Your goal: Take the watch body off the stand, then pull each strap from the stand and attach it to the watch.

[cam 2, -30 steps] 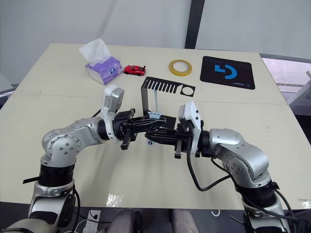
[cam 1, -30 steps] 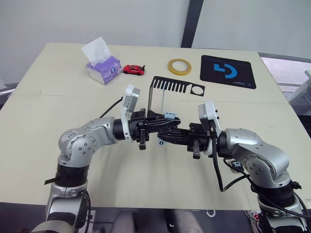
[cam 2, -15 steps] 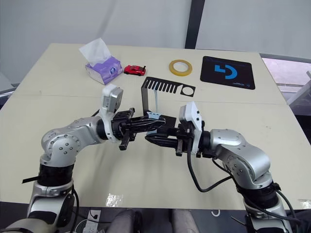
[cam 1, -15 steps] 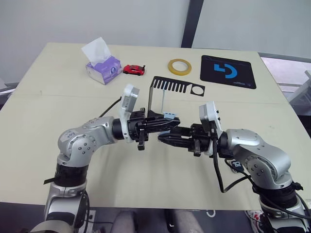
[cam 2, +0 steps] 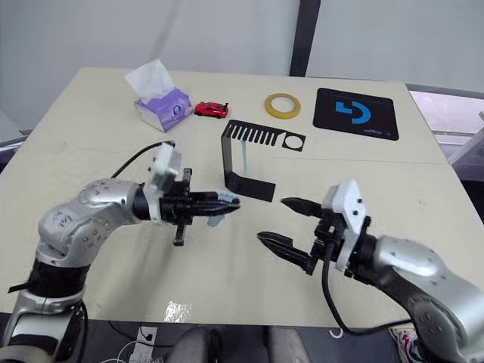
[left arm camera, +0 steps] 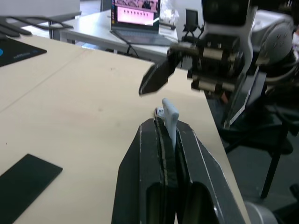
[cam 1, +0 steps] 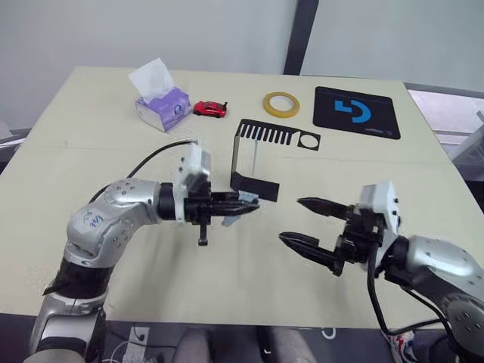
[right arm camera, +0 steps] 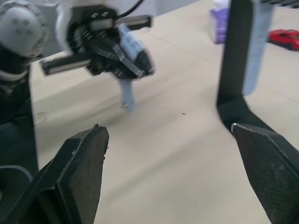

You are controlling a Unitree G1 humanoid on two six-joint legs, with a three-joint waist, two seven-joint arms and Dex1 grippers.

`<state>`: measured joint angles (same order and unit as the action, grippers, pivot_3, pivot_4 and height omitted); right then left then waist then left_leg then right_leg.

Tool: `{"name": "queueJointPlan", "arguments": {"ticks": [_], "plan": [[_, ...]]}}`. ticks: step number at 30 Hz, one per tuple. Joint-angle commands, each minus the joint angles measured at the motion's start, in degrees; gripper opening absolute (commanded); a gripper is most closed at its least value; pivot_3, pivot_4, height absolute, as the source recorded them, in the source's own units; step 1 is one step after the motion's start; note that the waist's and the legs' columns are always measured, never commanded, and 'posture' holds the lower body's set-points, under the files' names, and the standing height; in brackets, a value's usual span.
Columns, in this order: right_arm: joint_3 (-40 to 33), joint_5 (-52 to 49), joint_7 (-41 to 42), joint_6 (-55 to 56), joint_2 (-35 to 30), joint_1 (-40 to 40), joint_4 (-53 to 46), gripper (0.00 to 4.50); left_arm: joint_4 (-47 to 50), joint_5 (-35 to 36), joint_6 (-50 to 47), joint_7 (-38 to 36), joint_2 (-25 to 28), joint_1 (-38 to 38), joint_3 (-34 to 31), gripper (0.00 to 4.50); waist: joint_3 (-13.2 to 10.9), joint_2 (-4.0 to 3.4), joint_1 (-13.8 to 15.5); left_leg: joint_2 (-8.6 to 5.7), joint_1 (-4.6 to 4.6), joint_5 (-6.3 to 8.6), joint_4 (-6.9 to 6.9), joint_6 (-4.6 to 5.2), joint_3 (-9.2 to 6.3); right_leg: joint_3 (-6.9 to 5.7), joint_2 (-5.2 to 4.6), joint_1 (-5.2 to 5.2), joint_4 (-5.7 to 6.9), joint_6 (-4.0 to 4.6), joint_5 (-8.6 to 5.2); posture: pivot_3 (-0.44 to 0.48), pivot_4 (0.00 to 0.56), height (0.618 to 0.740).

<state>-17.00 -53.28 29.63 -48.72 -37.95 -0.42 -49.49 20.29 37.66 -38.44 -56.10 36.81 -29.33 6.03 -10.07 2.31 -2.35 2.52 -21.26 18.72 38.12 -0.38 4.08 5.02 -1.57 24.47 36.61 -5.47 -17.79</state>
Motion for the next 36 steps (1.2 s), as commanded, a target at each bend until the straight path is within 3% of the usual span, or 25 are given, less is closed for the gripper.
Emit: {"name": "queueJointPlan", "arguments": {"ticks": [1, 6, 10, 15, 18, 25, 36], "plan": [[-4.8, -1.9, -7.0, -0.7, -0.2, 4.4, -5.7, 4.49, 4.2, -2.2, 4.2, -2.5, 1.6, 1.8, 0.6, 0.0, 0.0, 0.0, 0.2, 0.0, 0.0, 0.0, 0.0, 0.0, 0.0, 0.0, 0.0, 0.0, -0.01, 0.0, 0.0, 0.0, 0.15, 0.738], [-9.8, -0.6, -18.9, -1.0, 3.7, 13.9, -9.0, 4.49, 5.6, -3.1, 5.6, -3.2, 1.3, 2.2, 1.9, 0.0, 0.0, 0.0, 0.6, 0.01, -0.03, 0.01, -0.01, 0.03, -0.01, 0.0, 0.02, -0.02, -0.09, 0.0, 0.0, 0.0, 0.15, 0.738], [-9.4, -0.1, -28.1, 3.2, 6.0, 22.4, -10.5, 4.49, 5.0, -3.0, 5.7, -3.8, -0.1, 0.9, 3.2, 0.0, 0.0, 0.0, 0.8, -0.02, -0.05, 0.01, 0.0, 0.05, 0.0, 0.03, 0.02, -0.02, -0.11, -0.01, -0.01, 0.0, 0.15, 0.738], [-8.9, 7.0, -25.5, 12.6, 4.6, 36.3, -10.5, 4.49, 4.2, -1.8, 4.4, -4.7, -2.0, -1.0, 4.4, 0.0, 0.0, -0.01, 0.6, -0.03, -0.03, 0.01, -0.01, 0.07, 0.04, 0.09, 0.09, -0.03, -0.14, -0.02, -0.01, 0.0, 0.15, 0.738], [-11.2, 10.5, -19.3, 14.7, 4.4, 41.2, -7.2, 4.49, 2.5, -2.5, 5.0, -6.1, -2.2, -1.6, 4.8, 0.0, 0.0, -0.02, 0.5, 0.01, -0.01, 0.01, -0.01, 0.07, 0.03, 0.08, 0.16, -0.04, -0.13, -0.02, -0.02, 0.0, 0.15, 0.738], [-11.9, 13.0, -12.3, 16.9, 4.8, 40.7, 0.6, 4.49, 2.5, -1.3, 3.2, -6.0, -2.5, -1.9, 4.0, 0.0, 0.0, -0.03, 0.7, 0.02, 0.05, 0.01, 0.02, 0.1, 0.05, 0.11, 0.19, -0.11, -0.14, -0.01, -0.02, 0.0, 0.15, 0.738], [-10.7, 17.9, -8.7, 17.7, 7.4, 38.4, 8.2, 4.49, 3.3, -0.8, 0.4, -5.5, 0.7, -0.5, 1.7, 0.0, 0.0, -0.06, 0.7, 0.03, 0.06, 0.02, 0.02, 0.1, 0.03, 0.09, 0.18, -0.11, -0.11, 0.0, -0.02, 0.0, 0.15, 0.738]]}}
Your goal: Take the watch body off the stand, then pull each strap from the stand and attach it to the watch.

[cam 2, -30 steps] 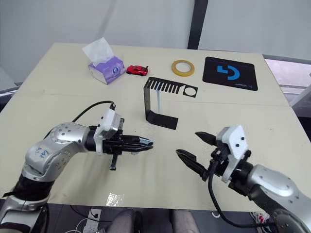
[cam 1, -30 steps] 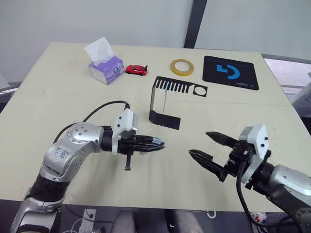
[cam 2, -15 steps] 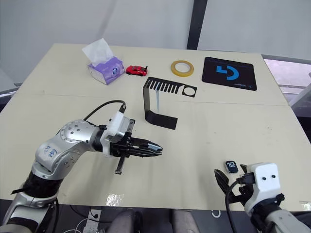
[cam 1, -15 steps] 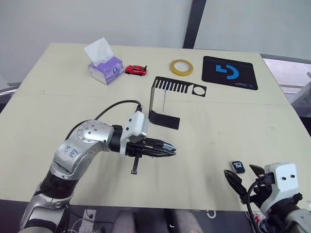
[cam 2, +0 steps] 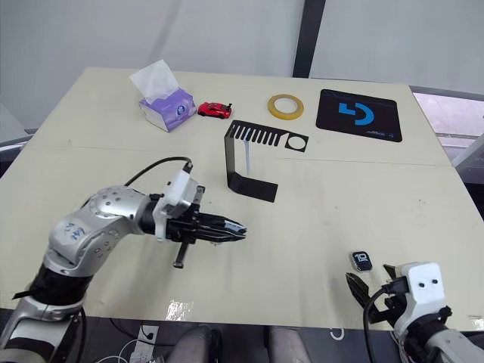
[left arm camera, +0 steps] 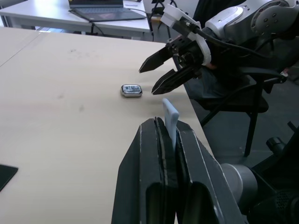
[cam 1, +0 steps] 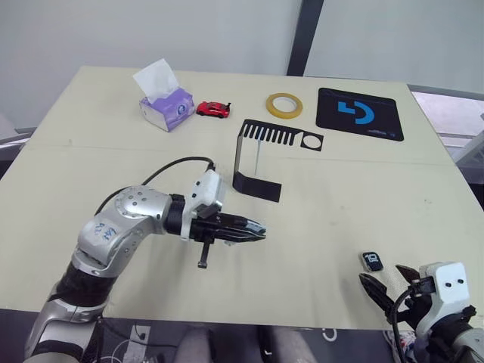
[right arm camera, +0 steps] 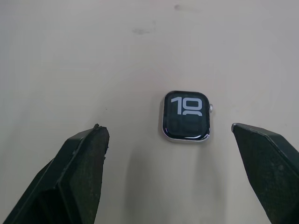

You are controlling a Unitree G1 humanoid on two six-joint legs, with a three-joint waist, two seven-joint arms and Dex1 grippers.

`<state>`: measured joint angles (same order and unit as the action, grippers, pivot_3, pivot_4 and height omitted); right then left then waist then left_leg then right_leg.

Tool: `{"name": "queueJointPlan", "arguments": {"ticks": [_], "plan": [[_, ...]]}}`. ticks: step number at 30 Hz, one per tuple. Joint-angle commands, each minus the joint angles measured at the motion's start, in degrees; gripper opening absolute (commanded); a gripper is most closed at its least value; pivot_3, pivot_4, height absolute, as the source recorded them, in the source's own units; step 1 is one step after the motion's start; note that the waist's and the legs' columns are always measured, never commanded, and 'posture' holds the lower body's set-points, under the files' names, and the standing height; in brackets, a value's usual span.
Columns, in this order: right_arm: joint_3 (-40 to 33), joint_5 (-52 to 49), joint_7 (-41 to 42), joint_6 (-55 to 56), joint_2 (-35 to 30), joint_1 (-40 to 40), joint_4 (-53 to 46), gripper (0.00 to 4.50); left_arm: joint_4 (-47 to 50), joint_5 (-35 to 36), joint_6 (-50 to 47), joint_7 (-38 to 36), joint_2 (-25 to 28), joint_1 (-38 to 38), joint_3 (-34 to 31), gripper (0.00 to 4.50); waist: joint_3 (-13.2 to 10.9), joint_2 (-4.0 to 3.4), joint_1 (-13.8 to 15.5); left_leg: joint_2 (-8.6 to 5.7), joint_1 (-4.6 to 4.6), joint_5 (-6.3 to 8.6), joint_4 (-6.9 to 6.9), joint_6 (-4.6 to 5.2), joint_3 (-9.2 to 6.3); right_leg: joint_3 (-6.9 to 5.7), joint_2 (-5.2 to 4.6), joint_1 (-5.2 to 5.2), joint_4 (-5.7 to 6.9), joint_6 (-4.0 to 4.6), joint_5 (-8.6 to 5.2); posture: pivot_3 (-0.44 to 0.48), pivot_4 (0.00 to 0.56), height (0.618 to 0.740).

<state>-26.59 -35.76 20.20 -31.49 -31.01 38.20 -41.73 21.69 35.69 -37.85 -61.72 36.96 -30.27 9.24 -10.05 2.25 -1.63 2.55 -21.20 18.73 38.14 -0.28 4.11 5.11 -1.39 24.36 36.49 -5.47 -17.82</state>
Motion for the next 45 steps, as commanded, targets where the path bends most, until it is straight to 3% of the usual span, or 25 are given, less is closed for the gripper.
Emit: {"name": "queueJointPlan", "arguments": {"ticks": [1, 39, 41, 45], "plan": [[-1.1, 0.6, 1.1, 0.5, 0.5, -0.3, 0.9, 4.49, 2.1, 1.4, -0.6, 0.4, 0.6, 0.4, -1.8, 0.0, 0.0, 0.0, 0.0, -0.01, 0.0, 0.0, 0.0, 0.0, 0.0, 0.0, -0.01, 0.0, 0.0, 0.0, 0.0, 0.0, 0.15, 0.738], [6.4, 10.8, -1.1, -0.5, 5.4, -9.7, 9.1, 4.49, 3.0, 1.2, -1.1, 2.1, -0.5, 0.9, -1.7, 0.0, 0.1, -0.03, -0.1, -0.04, 0.04, -0.01, 0.07, -0.01, 0.02, 0.0, -0.03, 0.01, 0.19, 0.0, 0.0, 0.0, 0.15, 0.738], [6.4, 11.0, -1.2, -0.8, 5.4, -9.7, 9.3, 3.97, 2.9, 1.2, -1.2, 2.2, -0.5, 0.8, -1.8, 0.0, 0.1, -0.02, -0.1, -0.05, 0.06, -0.01, 0.08, -0.01, 0.01, -0.01, -0.03, 0.01, 0.25, 0.0, 0.0, 0.0, 0.15, 0.738], [6.2, 11.0, -1.7, -0.9, 5.8, -10.0, 9.5, 2.23, 3.0, 1.1, -1.2, 2.3, -0.5, 0.9, -1.9, 0.0, 0.1, 0.0, 0.0, -0.07, 0.05, -0.01, 0.1, -0.01, 0.01, -0.01, -0.05, 0.0, 0.25, 0.0, 0.0, 0.0, 0.15, 0.738]]}}
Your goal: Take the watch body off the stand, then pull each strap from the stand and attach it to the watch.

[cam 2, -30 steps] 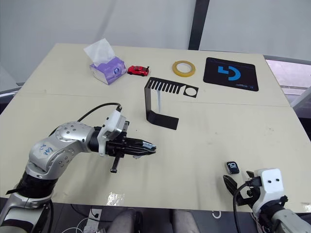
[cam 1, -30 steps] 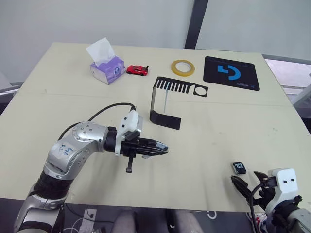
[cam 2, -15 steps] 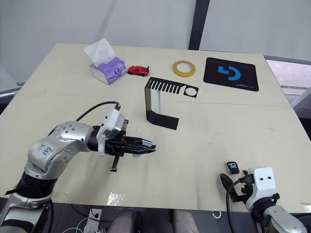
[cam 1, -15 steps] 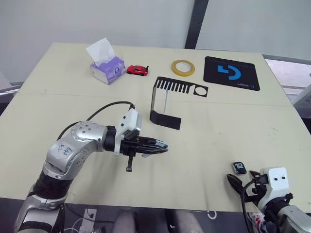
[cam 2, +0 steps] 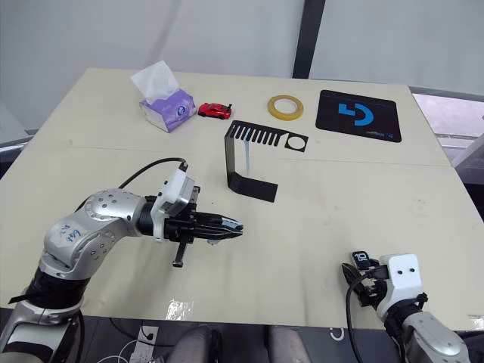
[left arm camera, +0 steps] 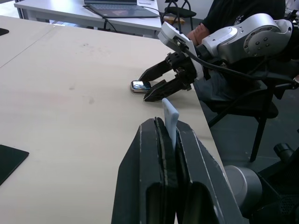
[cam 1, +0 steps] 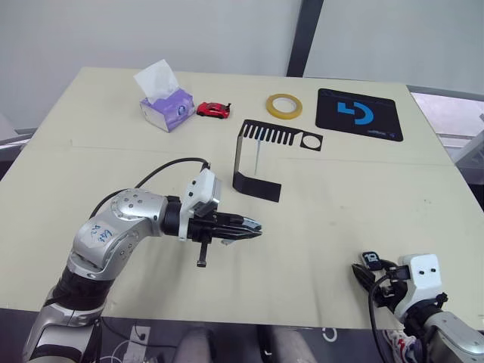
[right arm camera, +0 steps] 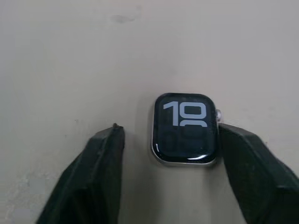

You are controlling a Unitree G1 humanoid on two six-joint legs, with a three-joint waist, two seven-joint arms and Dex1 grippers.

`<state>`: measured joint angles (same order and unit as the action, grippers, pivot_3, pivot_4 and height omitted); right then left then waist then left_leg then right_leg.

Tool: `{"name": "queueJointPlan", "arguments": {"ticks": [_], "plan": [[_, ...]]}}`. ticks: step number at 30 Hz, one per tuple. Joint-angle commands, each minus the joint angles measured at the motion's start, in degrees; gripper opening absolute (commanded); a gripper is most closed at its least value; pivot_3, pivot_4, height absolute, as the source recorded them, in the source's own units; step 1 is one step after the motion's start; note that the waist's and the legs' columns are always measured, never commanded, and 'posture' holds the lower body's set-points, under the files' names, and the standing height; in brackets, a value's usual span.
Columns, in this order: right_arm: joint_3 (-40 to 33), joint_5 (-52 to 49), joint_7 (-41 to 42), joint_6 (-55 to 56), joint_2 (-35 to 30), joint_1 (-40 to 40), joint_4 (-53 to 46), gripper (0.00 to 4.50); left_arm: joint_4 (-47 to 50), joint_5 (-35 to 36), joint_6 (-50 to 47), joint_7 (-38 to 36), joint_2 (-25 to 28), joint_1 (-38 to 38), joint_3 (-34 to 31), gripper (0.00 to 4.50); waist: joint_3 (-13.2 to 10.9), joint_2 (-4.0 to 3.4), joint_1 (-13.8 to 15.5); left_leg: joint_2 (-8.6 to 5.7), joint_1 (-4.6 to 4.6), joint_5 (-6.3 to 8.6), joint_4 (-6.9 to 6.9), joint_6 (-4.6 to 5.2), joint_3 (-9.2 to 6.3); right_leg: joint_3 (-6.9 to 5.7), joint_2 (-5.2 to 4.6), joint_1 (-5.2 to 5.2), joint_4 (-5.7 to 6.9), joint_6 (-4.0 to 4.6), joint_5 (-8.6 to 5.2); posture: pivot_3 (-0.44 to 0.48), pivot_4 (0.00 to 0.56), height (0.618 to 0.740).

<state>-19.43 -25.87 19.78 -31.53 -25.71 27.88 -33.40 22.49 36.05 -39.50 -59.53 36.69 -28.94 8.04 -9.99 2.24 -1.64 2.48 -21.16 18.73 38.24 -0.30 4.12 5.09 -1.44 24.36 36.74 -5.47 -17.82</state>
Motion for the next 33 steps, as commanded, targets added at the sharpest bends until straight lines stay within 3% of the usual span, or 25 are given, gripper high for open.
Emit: {"name": "queueJointPlan", "arguments": {"ticks": [1, 7, 12, 16, 19, 25, 33], "plan": [[-1.0, 1.4, -1.5, -0.8, 0.6, 0.3, 1.2, 1.67, 2.1, 0.8, 0.5, 0.1, -0.2, -0.4, -0.6, 0.0, 0.0, 0.04, 0.0, 0.0, 0.0, 0.0, 0.0, 0.0, 0.0, 0.0, 0.0, 0.0, 0.0, 0.0, 0.0, 0.0, 0.15, 0.738], [-2.6, 0.9, -2.1, -2.4, -0.6, -0.6, -2.7, 1.53, 2.5, 0.2, 1.0, -0.1, 0.5, 1.1, -0.7, 0.0, 0.0, 0.03, 0.0, -0.01, 0.01, 0.0, 0.01, 0.0, 0.0, 0.0, -0.01, 0.0, 0.05, 0.0, 0.0, 0.0, 0.15, 0.738], [-3.8, -4.6, 1.7, -8.7, -6.5, -4.0, -8.7, 1.53, 0.5, -6.3, 6.3, 0.4, 1.7, 2.4, 1.2, 0.0, 0.0, -0.02, -0.1, -0.03, 0.01, 0.0, 0.02, 0.0, 0.01, 0.02, -0.01, 0.03, 0.1, 0.0, 0.0, 0.0, 0.15, 0.738], [-2.6, -13.2, 4.7, -17.9, -12.6, -12.4, -10.4, 1.53, -4.4, -14.1, 13.3, 1.5, 1.6, 1.6, 3.4, 0.0, 0.0, -0.03, -0.2, -0.03, 0.04, -0.02, 0.03, 0.01, 0.02, 0.03, 0.04, 0.03, 0.11, 0.0, 0.0, 0.0, 0.15, 0.738], [1.6, -21.3, 4.8, -27.4, -15.1, -24.4, -8.3, 1.53, -9.2, -21.5, 22.2, 2.7, 1.5, -0.1, 5.0, 0.0, 0.0, -0.02, -0.1, -0.01, 0.04, -0.02, 0.07, 0.02, 0.0, 0.04, 0.07, 0.03, 0.12, 0.0, 0.0, 0.0, 0.15, 0.738], [9.4, -28.5, 0.5, -37.9, -10.2, -41.9, -2.3, 1.53, -16.7, -28.8, 41.4, 3.8, -0.1, -0.3, 4.6, 0.0, 0.0, -0.02, 0.0, 0.01, -0.1, -0.03, 0.05, 0.04, -0.04, -0.01, 0.0, 0.14, 0.12, 0.0, 0.0, 0.0, 0.15, 0.738], [15.8, -27.8, -4.2, -42.8, -1.5, -52.1, 5.6, 1.53, -28.3, -33.1, 60.4, 6.0, -2.8, -0.6, 3.3, 0.0, 0.0, -0.03, 0.0, 0.02, -0.16, -0.02, 0.08, 0.06, -0.02, -0.1, -0.12, 0.19, 0.16, 0.0, 0.0, 0.0, 0.15, 0.738]]}}
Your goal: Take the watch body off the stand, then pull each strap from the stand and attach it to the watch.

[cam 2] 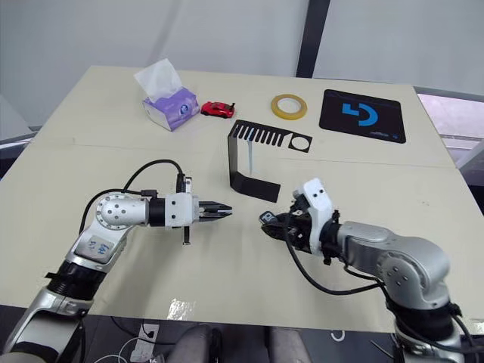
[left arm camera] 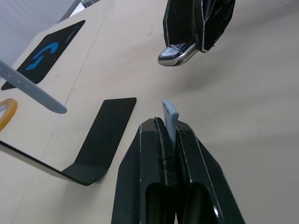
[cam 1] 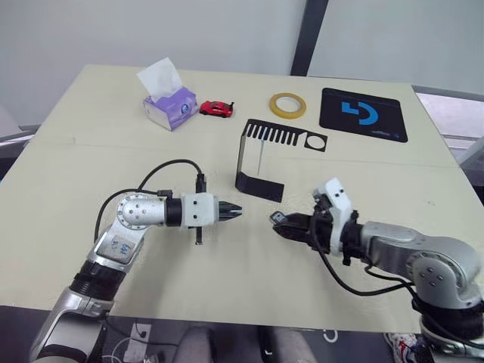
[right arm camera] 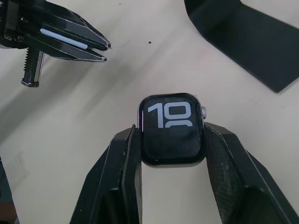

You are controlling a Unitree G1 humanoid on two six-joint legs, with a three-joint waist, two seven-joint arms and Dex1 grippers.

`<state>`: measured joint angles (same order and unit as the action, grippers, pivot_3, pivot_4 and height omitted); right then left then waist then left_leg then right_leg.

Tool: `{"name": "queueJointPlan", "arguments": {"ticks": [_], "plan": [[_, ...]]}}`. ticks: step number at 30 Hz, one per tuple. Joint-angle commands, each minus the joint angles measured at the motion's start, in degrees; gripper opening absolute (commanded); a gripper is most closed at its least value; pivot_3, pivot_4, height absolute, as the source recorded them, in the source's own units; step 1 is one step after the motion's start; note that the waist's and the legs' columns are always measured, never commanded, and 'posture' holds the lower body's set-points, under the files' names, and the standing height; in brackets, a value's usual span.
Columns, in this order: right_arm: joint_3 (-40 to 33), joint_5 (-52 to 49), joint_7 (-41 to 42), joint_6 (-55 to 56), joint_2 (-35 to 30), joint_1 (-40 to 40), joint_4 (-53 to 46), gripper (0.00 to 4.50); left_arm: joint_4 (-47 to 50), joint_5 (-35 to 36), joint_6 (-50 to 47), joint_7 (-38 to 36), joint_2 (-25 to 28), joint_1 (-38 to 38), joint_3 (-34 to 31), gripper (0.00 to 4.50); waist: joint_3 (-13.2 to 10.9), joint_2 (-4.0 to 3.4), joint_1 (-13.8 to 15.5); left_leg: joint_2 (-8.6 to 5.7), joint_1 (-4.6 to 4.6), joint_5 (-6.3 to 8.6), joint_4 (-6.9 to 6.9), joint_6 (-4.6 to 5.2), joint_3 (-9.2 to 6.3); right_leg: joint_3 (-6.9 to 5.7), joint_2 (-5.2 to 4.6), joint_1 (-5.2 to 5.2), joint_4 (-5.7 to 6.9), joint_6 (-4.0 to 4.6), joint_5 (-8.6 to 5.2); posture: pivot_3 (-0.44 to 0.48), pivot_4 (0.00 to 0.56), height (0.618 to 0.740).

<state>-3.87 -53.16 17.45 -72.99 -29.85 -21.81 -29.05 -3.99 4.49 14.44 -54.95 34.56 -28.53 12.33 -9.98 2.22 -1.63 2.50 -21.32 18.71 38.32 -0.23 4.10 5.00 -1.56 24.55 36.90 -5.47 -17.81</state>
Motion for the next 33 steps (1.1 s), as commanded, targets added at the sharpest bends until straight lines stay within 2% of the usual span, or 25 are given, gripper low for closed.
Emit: {"name": "queueJointPlan", "arguments": {"ticks": [1, 7, 13, 22, 33], "plan": [[0.2, -0.6, -2.6, -1.9, 3.7, -3.2, 2.0, 1.53, -2.8, -2.0, 8.2, 1.6, -0.8, -1.3, -1.0, 0.0, 0.0, 0.0, -0.1, 0.01, 0.01, 0.0, 0.0, 0.0, 0.0, -0.01, 0.01, -0.01, 0.01, 0.0, 0.0, 0.0, 0.15, 0.738], [0.1, -0.6, -5.6, -5.6, 8.1, -7.2, 4.6, 1.53, -9.0, -10.4, 21.9, 7.2, -0.6, -3.4, -0.5, 0.0, 0.0, 0.0, -0.1, 0.06, 0.01, 0.0, 0.0, 0.0, 0.0, -0.05, 0.02, 0.03, 0.13, 0.0, 0.0, 0.0, 0.15, 0.738], [-0.1, 0.7, -7.8, -6.9, 10.5, -8.6, 5.7, 1.53, -11.1, -15.5, 27.1, 11.0, -0.4, -4.6, 0.2, 0.0, 0.0, -0.01, -0.2, 0.07, -0.02, 0.0, -0.01, 0.0, 0.0, -0.09, 0.0, 0.02, 0.26, 0.0, 0.0, 0.0, 0.15, 0.738], [-1.1, 1.2, -9.1, -7.8, 13.4, -9.7, 6.3, 1.53, -11.4, -18.6, 28.7, 11.9, 0.0, -5.6, 1.9, 0.0, 0.0, -0.01, -0.3, 0.07, -0.02, 0.0, -0.01, 0.0, 0.01, -0.11, 0.01, 0.04, 0.39, 0.0, 0.0, 0.0, 0.15, 0.738], [-1.5, 1.2, -8.6, -8.5, 13.5, -9.8, 5.6, 1.53, -11.5, -20.3, 26.8, 12.6, 0.1, -5.9, 2.4, 0.0, 0.0, -0.02, -0.4, 0.08, -0.02, 0.0, -0.01, 0.0, 0.01, -0.11, 0.01, 0.06, 0.42, 0.01, 0.0, 0.0, 0.15, 0.738]]}}
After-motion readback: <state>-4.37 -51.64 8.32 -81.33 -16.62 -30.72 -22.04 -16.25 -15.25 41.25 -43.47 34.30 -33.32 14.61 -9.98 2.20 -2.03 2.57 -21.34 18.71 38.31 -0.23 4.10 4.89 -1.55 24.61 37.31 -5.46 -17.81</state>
